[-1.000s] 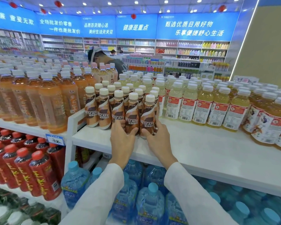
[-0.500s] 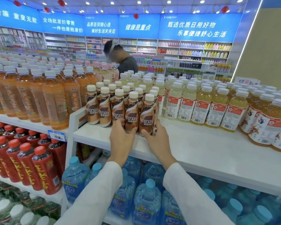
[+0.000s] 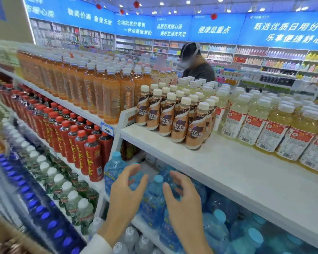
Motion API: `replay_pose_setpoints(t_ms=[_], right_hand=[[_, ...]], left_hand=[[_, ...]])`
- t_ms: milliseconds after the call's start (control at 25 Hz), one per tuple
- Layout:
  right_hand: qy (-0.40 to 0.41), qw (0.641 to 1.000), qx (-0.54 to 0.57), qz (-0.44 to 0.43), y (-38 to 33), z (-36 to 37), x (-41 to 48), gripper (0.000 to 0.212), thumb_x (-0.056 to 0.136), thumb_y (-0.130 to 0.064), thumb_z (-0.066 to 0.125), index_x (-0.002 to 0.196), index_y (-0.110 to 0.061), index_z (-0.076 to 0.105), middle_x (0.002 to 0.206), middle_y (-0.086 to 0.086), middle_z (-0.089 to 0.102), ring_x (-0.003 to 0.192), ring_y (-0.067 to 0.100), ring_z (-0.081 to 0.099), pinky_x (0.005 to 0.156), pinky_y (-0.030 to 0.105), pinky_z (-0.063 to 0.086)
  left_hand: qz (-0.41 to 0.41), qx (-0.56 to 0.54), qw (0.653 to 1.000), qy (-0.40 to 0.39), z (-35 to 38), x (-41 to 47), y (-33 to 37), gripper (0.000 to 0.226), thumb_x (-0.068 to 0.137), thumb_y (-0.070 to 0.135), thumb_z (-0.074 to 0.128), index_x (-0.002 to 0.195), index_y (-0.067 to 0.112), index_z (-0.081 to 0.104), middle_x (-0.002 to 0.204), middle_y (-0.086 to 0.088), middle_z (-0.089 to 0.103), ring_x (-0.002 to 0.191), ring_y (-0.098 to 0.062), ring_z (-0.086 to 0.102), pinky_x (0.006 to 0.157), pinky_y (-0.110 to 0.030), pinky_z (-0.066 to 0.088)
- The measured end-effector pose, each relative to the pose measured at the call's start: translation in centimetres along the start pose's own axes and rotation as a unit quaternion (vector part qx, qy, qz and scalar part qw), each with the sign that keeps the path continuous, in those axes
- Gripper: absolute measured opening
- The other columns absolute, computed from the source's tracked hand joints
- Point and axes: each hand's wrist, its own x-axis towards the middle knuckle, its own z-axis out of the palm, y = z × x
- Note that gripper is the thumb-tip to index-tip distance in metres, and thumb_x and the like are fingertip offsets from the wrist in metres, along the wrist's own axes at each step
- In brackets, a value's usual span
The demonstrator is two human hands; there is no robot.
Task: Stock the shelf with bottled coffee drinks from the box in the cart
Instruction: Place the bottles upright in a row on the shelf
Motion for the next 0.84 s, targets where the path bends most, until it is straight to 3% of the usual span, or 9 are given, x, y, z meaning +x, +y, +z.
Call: replay_pose_setpoints(t_ms=[120,280,440,520,640,840], right_hand=[[-0.063,0.997,0.039,0.014,2.3,3.9,-2.9,0.029,0.093,-0.025,0.071,0.115,-0.042,0.064,0.118,-0.026,0.065,0.113,-0.01,0.058,0.091,0.009,0.045],[-0.133,0.983,0.056,0.114,6.1,9.1,-7.0,0.024,0.089,-0.015,0.076,0.101,-0.035,0.07,0.107,-0.011,0.073,0.102,0.006,0.069,0.088,0.021,0.051],[-0.252,0.948,0.016,0.193,8.4,13.7,-10.4,0.022,0.095,-0.017,0.069,0.116,-0.02,0.067,0.117,0.002,0.07,0.109,0.021,0.063,0.099,0.031,0.047],[-0.265,0.937,0.02,0.226,9.2,16.4,-11.6,0.02,0.093,-0.011,0.072,0.112,-0.012,0.07,0.115,0.009,0.072,0.107,0.024,0.064,0.1,0.034,0.046],[-0.3,0.919,-0.007,0.254,9.4,20.4,-12.9,0.019,0.092,-0.012,0.073,0.111,-0.012,0.072,0.113,0.005,0.073,0.104,0.017,0.064,0.095,0.028,0.044],[-0.369,0.888,-0.059,0.267,10.7,27.0,-14.3,0.022,0.093,-0.011,0.071,0.115,-0.014,0.07,0.118,0.009,0.07,0.112,0.022,0.062,0.104,0.037,0.045]], left_hand=[[-0.084,0.018,0.996,0.039,-4.5,-4.8,-2.7,0.023,0.09,0.042,0.072,0.111,0.046,0.064,0.111,0.037,0.065,0.108,0.011,0.061,0.092,-0.023,0.052],[-0.165,0.047,0.978,0.12,-10.5,-10.6,-6.2,0.022,0.086,0.052,0.069,0.107,0.047,0.064,0.106,0.039,0.066,0.101,0.011,0.064,0.089,-0.023,0.054],[-0.243,0.054,0.948,0.197,-16.1,-15.4,-10.1,0.021,0.09,0.03,0.076,0.105,0.041,0.067,0.105,0.024,0.074,0.101,0.005,0.068,0.092,-0.028,0.054],[-0.283,0.067,0.933,0.214,-19.0,-17.6,-11.8,0.021,0.091,0.032,0.075,0.104,0.045,0.066,0.104,0.03,0.072,0.099,0.01,0.066,0.089,-0.018,0.052],[-0.334,0.071,0.907,0.248,-22.6,-19.9,-14.2,0.022,0.091,0.032,0.075,0.103,0.046,0.065,0.099,0.042,0.067,0.098,0.016,0.062,0.077,-0.003,0.046],[-0.411,0.053,0.862,0.292,-26.9,-21.7,-18.4,0.022,0.095,0.035,0.07,0.116,0.035,0.066,0.111,0.019,0.071,0.104,0.0,0.066,0.091,-0.026,0.053]])
